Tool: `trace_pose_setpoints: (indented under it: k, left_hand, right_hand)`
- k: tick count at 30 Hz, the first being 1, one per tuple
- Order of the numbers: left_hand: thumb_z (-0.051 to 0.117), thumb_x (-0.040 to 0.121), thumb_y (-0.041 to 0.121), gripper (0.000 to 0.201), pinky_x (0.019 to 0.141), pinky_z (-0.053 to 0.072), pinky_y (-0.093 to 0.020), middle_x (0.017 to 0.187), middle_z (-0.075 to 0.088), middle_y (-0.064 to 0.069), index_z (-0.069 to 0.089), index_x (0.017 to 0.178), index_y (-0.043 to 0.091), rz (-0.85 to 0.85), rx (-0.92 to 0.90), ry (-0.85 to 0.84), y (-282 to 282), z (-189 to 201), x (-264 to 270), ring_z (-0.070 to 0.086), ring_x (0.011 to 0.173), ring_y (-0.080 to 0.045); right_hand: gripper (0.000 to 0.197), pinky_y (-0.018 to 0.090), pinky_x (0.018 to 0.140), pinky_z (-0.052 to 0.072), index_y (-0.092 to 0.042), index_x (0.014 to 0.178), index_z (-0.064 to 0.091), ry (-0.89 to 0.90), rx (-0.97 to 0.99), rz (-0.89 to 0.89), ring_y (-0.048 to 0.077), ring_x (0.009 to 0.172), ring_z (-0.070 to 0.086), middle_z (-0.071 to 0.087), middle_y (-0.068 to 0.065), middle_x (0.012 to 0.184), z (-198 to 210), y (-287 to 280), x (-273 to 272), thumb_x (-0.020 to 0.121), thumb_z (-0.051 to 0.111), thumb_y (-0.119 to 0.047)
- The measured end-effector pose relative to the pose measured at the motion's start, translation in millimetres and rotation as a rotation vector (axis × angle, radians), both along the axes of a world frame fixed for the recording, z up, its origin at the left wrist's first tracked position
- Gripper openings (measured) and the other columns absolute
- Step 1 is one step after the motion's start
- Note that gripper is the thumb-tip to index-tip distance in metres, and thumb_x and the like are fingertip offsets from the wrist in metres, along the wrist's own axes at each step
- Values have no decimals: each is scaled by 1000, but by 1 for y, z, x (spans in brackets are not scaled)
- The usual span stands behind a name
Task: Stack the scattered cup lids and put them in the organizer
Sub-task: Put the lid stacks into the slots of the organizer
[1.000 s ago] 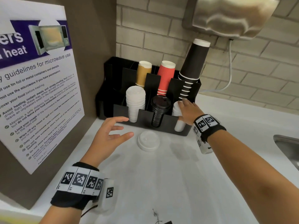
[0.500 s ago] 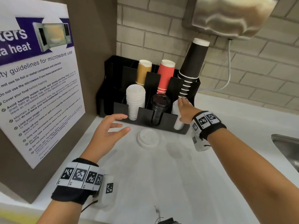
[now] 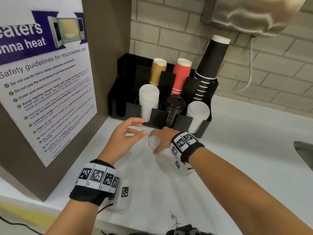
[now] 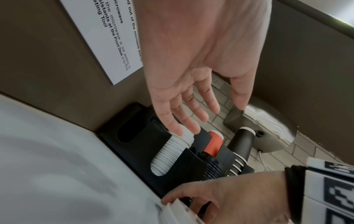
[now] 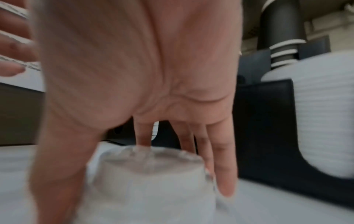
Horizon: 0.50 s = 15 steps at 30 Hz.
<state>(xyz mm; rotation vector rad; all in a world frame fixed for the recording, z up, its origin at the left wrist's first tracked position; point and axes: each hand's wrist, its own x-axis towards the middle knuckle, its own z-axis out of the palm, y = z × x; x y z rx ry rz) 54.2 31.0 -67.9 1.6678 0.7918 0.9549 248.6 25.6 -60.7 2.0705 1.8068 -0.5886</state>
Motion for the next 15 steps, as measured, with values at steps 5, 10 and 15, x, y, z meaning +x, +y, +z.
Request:
trace_pose_setpoints:
  k: [5,10,15]
  left_hand:
    - [71,86,22,30,72,42,-5,109,62,14,62,109,38,-15,-14,8,-1,1,2,62,88,5]
    - [84,65,30,79,83,47,-16,135,46,22,46,132,46,-119,-97,-22,-6,3,12,51,117,-3]
    - [87,59,28,102,88,55,-27,144,45,7,36,145,41,-269,-97,-143,-14,10,30,57,121,-12]
  right_hand:
    - [83,37,90,50,-36,140,37,125,60,-42,27,111,52,45,9,129,-1,-7,6,69,80,-47]
    - [58,24,68,57,-49,120,50,858,441,-221,11,103,56,54,-8,113,36,-42,11,73,79,-29]
    - [63,25,87,53,-45,126,49,1075,650,-202,11,110,57,59,-10,117,50,-78,-3,77,78,-20]
